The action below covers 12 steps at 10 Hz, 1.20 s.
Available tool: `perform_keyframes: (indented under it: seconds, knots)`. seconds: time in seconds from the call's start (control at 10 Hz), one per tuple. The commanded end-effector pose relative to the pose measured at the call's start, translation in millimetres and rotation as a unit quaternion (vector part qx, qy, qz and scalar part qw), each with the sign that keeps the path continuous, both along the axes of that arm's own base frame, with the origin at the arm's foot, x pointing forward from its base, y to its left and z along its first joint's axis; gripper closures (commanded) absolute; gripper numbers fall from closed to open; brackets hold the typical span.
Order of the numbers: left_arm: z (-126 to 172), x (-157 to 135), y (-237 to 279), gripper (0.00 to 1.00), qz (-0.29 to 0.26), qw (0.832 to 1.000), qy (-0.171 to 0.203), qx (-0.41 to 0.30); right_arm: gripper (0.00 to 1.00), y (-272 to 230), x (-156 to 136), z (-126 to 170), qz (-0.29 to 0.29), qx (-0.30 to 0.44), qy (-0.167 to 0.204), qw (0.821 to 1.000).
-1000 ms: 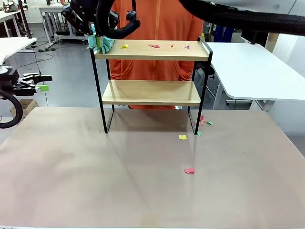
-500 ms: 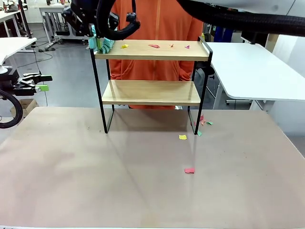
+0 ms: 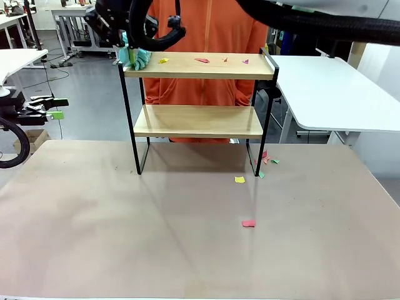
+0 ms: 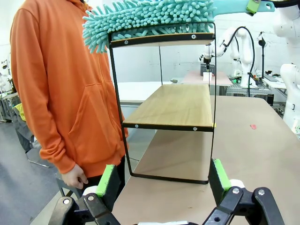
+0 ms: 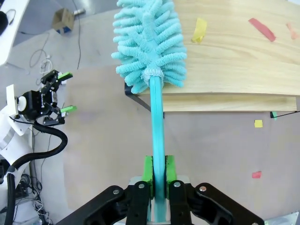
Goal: Clean the shelf.
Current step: Clean the specific section of the Shelf indicated by the human with the Duster.
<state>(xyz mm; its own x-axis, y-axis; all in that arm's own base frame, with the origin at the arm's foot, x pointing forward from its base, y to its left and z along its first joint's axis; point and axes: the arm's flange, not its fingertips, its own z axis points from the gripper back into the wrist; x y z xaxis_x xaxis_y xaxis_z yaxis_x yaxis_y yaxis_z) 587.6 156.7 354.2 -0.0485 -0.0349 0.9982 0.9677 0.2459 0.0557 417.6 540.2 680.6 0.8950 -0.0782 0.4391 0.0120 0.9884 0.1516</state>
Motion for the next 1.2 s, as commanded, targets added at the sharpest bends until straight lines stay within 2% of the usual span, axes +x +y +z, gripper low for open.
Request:
perform_keyframes:
  seconds: [0.0, 0.6, 1.1]
  knots:
    - [3.3, -1.8, -1.1, 0.0, 0.004, 1.0, -0.006, 0.001, 0.87, -34.6, -6.5, -5.4, 0.0, 0.006, 0.018, 1.0]
    - [3.3, -1.8, -1.1, 0.0, 0.004, 1.0, -0.006, 0.001, 0.87, -112.6, -7.0, -9.7, -0.028, 0.01, 0.041, 0.999]
    - [3.3, -1.8, -1.1, 0.0, 0.004, 1.0, -0.006, 0.001, 0.87, -205.7, -10.5, -10.8, -0.077, -0.002, 0.053, 0.996]
